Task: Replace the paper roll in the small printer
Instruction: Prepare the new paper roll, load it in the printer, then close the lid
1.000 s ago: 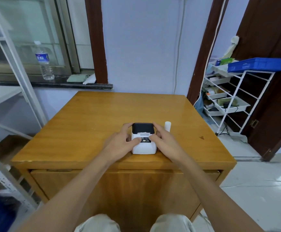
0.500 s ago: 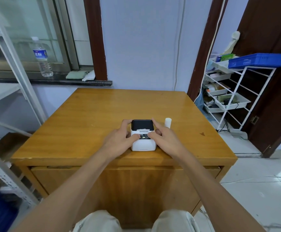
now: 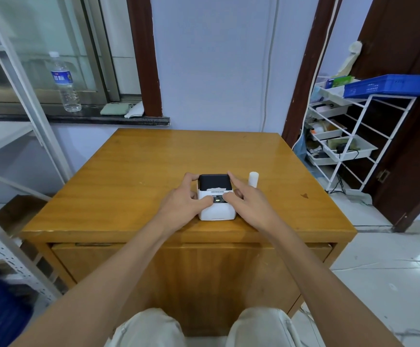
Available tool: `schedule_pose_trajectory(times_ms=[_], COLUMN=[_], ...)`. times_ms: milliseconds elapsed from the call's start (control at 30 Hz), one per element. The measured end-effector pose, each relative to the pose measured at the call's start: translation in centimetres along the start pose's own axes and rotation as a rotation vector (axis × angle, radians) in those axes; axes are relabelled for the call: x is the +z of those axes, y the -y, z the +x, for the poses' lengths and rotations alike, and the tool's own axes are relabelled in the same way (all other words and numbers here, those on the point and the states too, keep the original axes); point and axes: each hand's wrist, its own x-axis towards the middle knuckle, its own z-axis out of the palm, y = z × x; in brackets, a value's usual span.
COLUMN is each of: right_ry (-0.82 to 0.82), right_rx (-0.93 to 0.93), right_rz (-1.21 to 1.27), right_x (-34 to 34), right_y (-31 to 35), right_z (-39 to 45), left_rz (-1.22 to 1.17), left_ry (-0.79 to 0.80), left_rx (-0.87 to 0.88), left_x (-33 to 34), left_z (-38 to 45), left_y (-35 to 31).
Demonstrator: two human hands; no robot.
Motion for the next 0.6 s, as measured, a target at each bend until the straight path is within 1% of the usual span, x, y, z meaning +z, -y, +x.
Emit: schedule_pose_trajectory(times_ms=[67, 167, 600], right_ry=[0.001, -0.009, -0.009], right_rx=[-0.004, 0.002, -0.011], right_rz=[-0.013, 0.002, -0.005], right_x=[0.01, -0.01, 0.02], right_y=[0.11, 0.22, 0.59], right_z=[-0.15, -0.46, -0.85], left_rz=[0.013, 0.094, 0.103], left_ry=[-0.013, -0.039, -0.045], left_rx=[-0.003, 0.008, 0.022], left_x=[0.16, 0.40, 0.33], left_z=[-0.27, -0.56, -0.39], left_y=[-0.18, -0.10, 0.37])
